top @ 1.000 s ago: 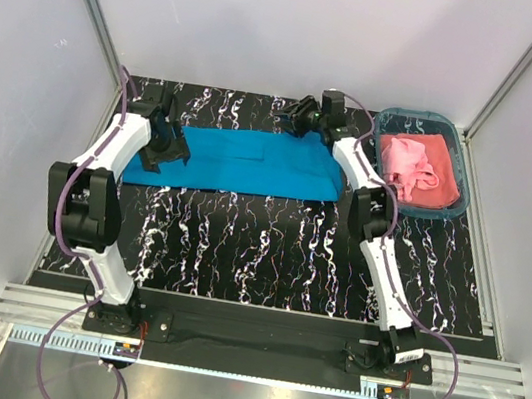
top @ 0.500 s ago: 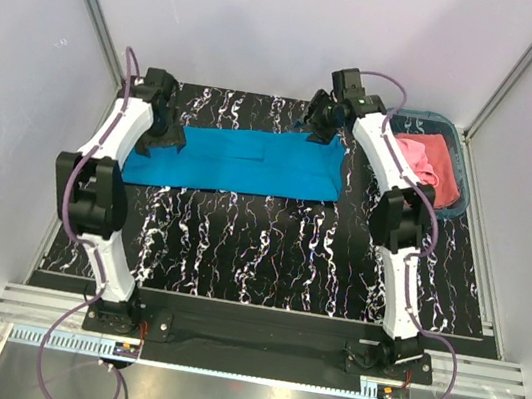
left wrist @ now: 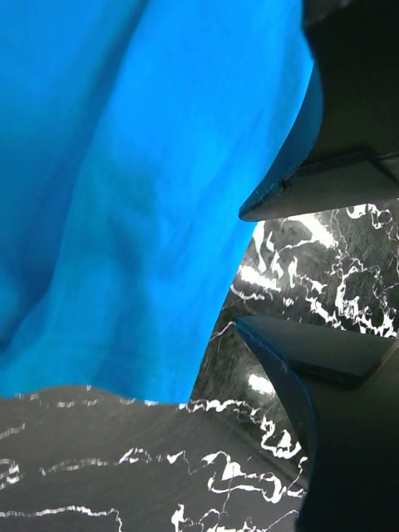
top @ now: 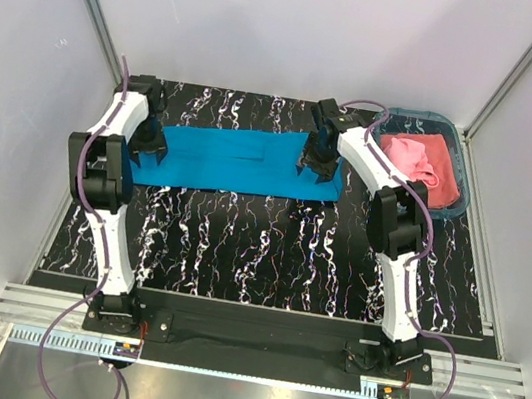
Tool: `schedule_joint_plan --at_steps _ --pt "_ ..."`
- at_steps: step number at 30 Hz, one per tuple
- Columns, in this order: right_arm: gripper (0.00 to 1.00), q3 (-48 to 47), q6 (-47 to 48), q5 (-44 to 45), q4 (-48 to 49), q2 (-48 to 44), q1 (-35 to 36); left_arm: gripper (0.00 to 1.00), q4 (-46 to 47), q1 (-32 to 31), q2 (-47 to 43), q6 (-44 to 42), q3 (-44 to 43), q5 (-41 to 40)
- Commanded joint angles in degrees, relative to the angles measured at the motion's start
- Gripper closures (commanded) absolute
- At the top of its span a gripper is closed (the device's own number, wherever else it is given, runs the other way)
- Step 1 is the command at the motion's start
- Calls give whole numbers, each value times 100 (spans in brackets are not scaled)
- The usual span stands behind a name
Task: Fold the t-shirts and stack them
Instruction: Fold the tshirt
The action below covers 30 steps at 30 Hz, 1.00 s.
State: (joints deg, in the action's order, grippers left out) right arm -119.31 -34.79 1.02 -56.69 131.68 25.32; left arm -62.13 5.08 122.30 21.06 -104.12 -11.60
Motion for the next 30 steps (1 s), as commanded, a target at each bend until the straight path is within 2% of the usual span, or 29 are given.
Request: schedule_joint_plan --at_steps 1,5,9,12,16,22,24,26,29,30 --pt "39 12 -19 355 157 68 -36 46 -115 72 223 91 -126 -106" --pt "39 13 -37 487 307 235 -54 43 -422 63 689 197 -258 -62" --pt "39 -294 16 689 316 638 -176 40 -686 54 988 451 -206 331" --pt "39 -584 112 777 360 964 -317 39 -810 19 998 539 39 701" --pt "38 -1199 786 892 421 1421 -510 41 -792 -112 673 767 680 1107" --pt "34 -2359 2149 901 834 2037 -537 40 -274 -955 -776 1479 2500 1651" --pt "29 -2781 2222 787 1010 2168 -572 39 -212 -1613 -1127 1768 2825 1887" --pt "27 -3184 2161 489 1054 2187 -598 38 -64 -2244 -1357 2015 2993 2151" --pt "25 -3380 1906 417 810 1854 -625 34 69 -2730 -1936 2358 2924 2320" --pt "25 -3319 1827 417 721 1487 -616 33 113 -2810 -2086 2333 2854 2259"
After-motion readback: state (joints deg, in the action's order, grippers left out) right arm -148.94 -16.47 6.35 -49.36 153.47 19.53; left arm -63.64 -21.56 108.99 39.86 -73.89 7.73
